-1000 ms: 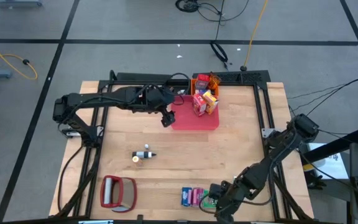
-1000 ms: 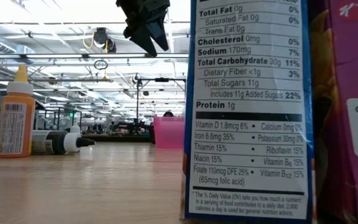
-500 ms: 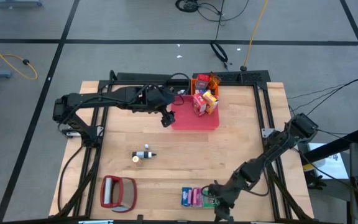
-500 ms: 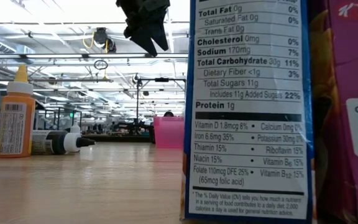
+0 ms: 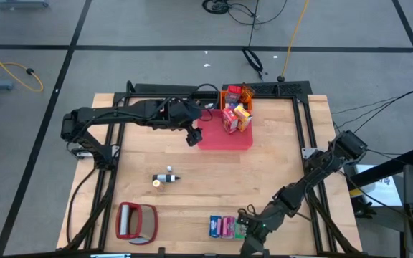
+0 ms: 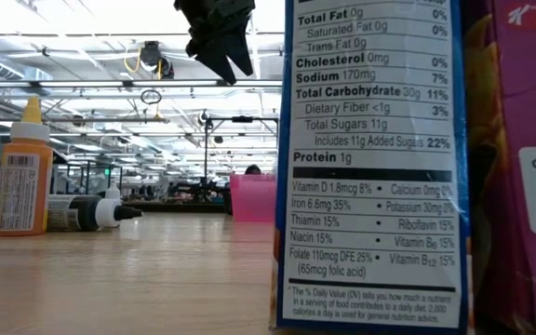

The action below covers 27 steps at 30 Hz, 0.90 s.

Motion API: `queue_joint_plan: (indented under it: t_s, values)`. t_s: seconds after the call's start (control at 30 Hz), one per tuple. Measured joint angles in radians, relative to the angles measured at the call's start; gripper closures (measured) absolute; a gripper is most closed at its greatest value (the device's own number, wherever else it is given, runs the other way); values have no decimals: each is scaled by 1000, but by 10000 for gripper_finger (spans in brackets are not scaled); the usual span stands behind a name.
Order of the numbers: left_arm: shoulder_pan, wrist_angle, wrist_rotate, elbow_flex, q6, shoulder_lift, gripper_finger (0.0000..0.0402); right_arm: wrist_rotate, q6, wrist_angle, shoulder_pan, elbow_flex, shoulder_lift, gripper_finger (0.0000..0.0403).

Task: Pick & Place Kitchen Items
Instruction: Put the green cereal box into the pink bin

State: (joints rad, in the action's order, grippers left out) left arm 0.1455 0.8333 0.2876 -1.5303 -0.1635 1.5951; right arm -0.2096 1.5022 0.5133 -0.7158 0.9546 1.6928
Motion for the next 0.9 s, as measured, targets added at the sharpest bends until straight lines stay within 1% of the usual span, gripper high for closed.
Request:
queue_joint_plan:
  t_s: [0.13, 0.23, 0.4, 0.63, 0.8, 0.9]
  values:
    - [0, 0, 0, 0, -2, 0, 66, 5, -41, 82, -5, 2, -1, 177]
    - [0, -1, 0, 0, -2, 0, 66, 0, 1, 48, -6, 1, 0, 173]
    - [0, -1, 0, 0, -2, 0, 66, -4, -69, 62, -6, 0, -5, 179]
    - [0, -1, -1, 0, -4, 0, 66, -1, -103, 92, -11, 0, -6, 181]
    - [0, -1, -1, 0, -15, 0, 66, 0, -130, 128, -13, 1, -6, 166]
    - [0, 0, -1, 0, -18, 0, 66, 0, -126, 126, -13, 1, -6, 146]
